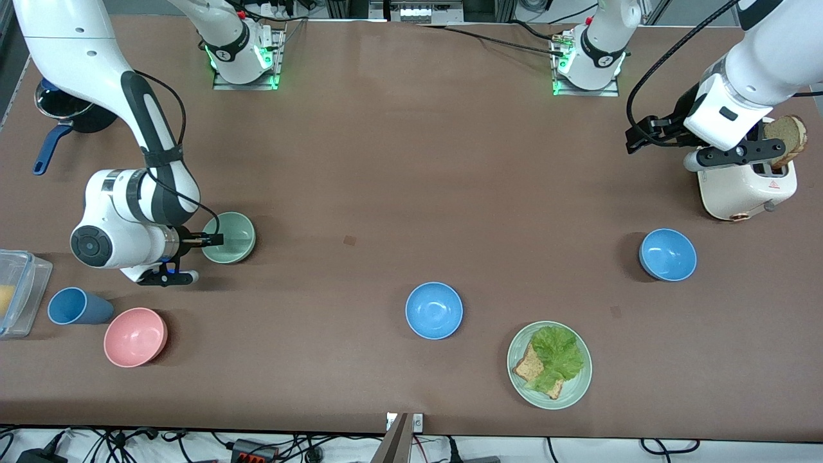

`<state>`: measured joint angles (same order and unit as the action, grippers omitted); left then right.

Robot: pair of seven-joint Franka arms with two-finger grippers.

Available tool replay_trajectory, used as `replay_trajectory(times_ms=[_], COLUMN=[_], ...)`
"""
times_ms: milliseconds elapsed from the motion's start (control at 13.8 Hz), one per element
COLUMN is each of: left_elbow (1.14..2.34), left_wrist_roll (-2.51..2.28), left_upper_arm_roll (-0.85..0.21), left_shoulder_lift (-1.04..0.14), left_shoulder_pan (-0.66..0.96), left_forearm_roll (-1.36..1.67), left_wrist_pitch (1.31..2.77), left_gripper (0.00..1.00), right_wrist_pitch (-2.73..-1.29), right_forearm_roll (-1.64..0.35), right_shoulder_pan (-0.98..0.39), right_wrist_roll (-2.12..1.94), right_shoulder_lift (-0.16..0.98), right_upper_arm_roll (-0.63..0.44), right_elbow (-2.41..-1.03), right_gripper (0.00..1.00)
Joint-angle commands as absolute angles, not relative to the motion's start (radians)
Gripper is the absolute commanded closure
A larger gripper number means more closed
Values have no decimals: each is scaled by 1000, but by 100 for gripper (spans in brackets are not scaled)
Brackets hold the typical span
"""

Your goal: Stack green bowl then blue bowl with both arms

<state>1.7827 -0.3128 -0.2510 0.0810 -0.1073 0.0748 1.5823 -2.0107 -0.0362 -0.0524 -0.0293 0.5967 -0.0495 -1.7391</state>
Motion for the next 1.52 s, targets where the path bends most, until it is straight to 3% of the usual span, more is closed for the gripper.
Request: replay_trajectory(times_ms=[0,362,435,797,1232,1449], left_elbow=[1758,1758,1759,1759,1752,1781], left_wrist_roll=[-325,-319,-324,-314,-272,-42], left_upper_arm_roll=[-253,-252,-252,-249,-247,-247], left_shoulder_lift=[71,64,58,32,-76,-146], left_shoulder_pan=[-110,-110,-109,-163,-218,-291], left_forearm_roll=[64,63,63,71,46,11], left_wrist_pitch=[1554,1551,1549,1549,1572,1682], left_gripper=[0,0,0,0,0,0], right_wrist_pitch=[-2016,-2005,-2002,-1999,-2002,-2014], right_forearm_roll=[-54,-54,-52,-54,-61,-259], right_shoulder_pan=[-44,-46,-51,-126,-391,-489], right_wrist_roll=[-18,-20,-20,-17,329,374], right_shoulder_lift=[603,604,604,577,598,661], right_upper_arm_roll=[-44,-44,-44,-26,55,60], right_elbow=[-1735,-1741,-1741,-1709,-1597,-1527], right_gripper=[39,95,100,100,100,100])
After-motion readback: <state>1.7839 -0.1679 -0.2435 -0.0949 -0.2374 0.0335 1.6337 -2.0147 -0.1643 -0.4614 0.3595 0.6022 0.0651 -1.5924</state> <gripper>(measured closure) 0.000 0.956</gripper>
